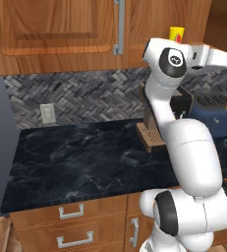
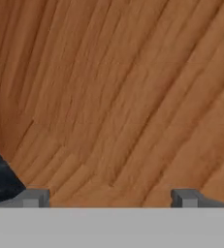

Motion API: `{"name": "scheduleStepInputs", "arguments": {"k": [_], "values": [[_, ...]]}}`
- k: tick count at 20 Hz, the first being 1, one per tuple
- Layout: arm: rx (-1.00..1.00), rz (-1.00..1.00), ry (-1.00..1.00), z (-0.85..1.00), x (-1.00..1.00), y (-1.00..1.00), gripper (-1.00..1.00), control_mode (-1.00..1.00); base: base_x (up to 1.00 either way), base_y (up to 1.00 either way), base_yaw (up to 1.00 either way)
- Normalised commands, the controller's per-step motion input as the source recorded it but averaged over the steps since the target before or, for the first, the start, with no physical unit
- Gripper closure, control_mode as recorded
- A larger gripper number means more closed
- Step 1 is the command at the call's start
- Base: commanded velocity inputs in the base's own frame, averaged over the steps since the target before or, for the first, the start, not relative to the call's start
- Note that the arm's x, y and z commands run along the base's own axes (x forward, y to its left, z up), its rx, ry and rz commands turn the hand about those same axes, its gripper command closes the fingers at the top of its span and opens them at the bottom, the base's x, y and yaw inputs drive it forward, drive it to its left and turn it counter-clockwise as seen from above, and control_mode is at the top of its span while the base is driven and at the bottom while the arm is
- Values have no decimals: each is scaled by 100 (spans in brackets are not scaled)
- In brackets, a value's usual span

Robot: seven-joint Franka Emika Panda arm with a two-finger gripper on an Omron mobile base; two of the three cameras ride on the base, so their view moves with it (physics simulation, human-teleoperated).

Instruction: Open the cabinet directly in front. Then move the liquor and the cup to the dining counter with the candle on it.

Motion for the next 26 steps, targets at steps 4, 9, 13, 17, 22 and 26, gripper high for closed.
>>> {"name": "scheduleStepInputs", "arguments": {"k": [4,9,13,17,22,26], "values": [[15,-35,0,-9,0,-100,-100,-100,0,0,0],[20,-21,-2,0,0,-100,-100,-100,0,0,0],[33,-1,-4,0,0,-100,-100,-100,0,0,0],[9,18,-3,-1,2,-83,-100,-100,0,0,0],[0,5,0,0,-2,-14,-100,-100,0,0,0],[-28,23,-10,-22,-20,78,-100,-100,0,0,0]]}}
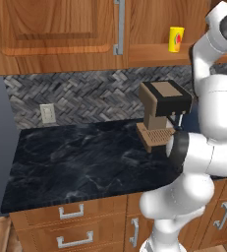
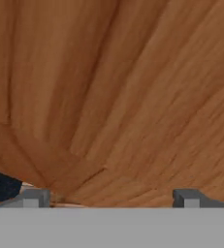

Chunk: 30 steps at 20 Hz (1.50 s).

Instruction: Open the cabinet directly in front. Then move the liquor and the cup to the dining counter with the candle on it.

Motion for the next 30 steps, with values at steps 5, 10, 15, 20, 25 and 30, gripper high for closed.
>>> {"name": "scheduleStepInputs", "arguments": {"k": [5,10,15,20,25,30], "values": [[-25,45,-36,-39,-14,100,-100,-100,0,0,0],[-11,51,-33,-8,0,100,-100,-100,0,0,0],[-7,54,-34,0,0,100,-100,-100,0,0,0],[0,51,-33,10,0,100,-100,-100,0,0,0],[0,47,-23,7,5,100,-100,-100,0,0,0],[0,43,-17,21,15,100,-100,-100,0,0,0]]}}
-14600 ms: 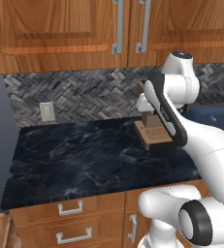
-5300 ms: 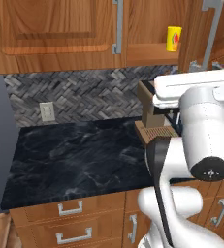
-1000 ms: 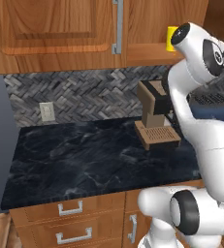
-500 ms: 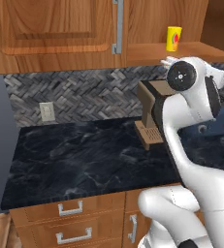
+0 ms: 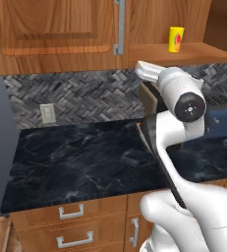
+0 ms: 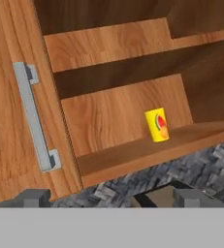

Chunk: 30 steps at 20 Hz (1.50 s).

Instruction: Open the cabinet directly in front. Then move the liquor and the cup to the dining counter with the candle on it.

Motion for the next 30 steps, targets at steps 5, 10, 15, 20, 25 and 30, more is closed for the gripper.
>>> {"name": "scheduleStepInputs", "arguments": {"k": [5,10,15,20,25,30], "values": [[-4,33,-21,45,2,87,-100,-100,0,0,0],[-6,15,-22,54,0,36,-100,-100,0,0,0],[0,0,3,5,15,0,-100,-100,0,0,0],[3,-1,1,0,31,-16,-100,-100,0,0,0],[0,0,10,0,53,0,-100,-100,0,0,0],[0,0,10,0,75,1,-100,-100,0,0,0]]}}
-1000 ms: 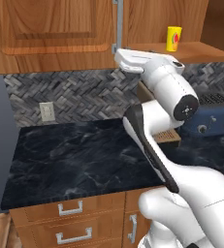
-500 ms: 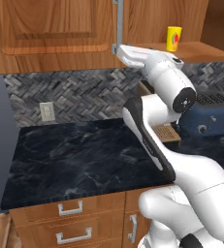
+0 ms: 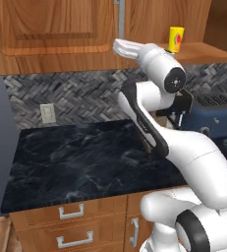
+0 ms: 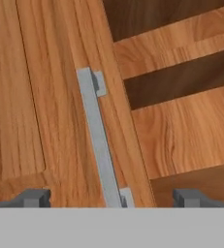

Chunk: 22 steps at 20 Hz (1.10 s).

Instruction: Open the cabinet directly in front. Then move the liquor and the cup to the dining counter with the candle on it.

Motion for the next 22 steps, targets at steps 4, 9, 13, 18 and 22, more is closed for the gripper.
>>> {"name": "scheduleStepInputs", "arguments": {"k": [4,9,13,18,22], "values": [[0,0,9,0,75,6,-100,-100,0,0,0],[0,0,9,0,81,23,-100,-100,0,0,0],[0,0,9,0,92,23,-100,-100,0,0,0],[0,0,12,-3,98,6,-100,-100,0,0,0],[0,-1,13,-10,100,0,100,-100,0,0,0]]}}
